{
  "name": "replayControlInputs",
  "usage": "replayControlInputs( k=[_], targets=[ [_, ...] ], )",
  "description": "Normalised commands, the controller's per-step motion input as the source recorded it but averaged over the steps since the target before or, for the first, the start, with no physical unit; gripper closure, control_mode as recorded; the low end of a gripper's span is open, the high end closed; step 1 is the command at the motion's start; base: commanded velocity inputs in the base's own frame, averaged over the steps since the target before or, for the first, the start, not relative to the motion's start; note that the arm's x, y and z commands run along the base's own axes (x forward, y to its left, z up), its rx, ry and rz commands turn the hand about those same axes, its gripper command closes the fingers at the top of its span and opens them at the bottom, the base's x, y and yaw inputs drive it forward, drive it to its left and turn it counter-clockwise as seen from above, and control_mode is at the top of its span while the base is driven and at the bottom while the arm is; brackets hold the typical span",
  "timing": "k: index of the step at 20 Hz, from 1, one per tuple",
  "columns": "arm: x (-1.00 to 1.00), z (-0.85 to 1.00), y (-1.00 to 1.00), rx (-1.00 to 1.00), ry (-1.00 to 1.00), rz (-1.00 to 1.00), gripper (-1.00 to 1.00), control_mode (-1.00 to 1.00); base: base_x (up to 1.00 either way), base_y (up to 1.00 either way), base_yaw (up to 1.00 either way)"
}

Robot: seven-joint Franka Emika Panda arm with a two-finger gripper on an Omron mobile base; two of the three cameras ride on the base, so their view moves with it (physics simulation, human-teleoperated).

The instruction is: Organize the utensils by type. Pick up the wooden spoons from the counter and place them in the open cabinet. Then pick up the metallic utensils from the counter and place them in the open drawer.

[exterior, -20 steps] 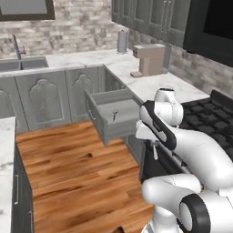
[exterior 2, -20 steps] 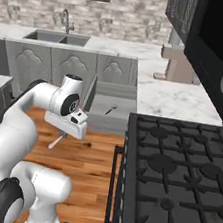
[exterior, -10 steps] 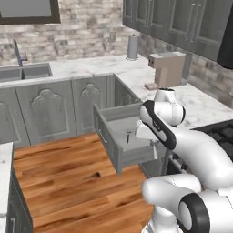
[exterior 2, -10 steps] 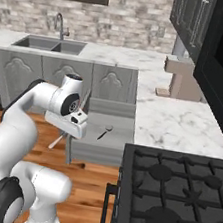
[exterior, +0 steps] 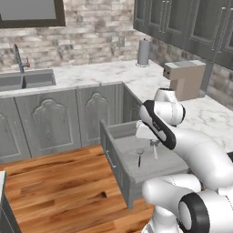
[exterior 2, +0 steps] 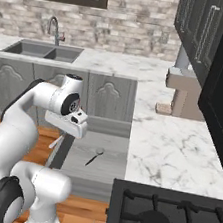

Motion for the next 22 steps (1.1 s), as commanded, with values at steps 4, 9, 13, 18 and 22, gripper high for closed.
replayControlInputs(
  k=[4,9,13,18,22],
  targets=[
    [0.0,0.0,0.0,0.0,0.0,0.0,1.0,1.0,0.57,-0.22,0.06],
    [0.0,0.0,0.0,0.0,0.0,0.0,1.0,1.0,0.35,-0.12,0.04],
    [0.0,0.0,0.0,0.0,0.0,0.0,1.0,1.0,0.02,-0.01,0.0],
    [0.0,0.0,0.0,0.0,0.0,0.0,1.0,1.0,0.0,0.0,0.0],
    [0.0,0.0,0.0,0.0,0.0,0.0,1.0,1.0,0.0,0.0,0.0]
  ],
)
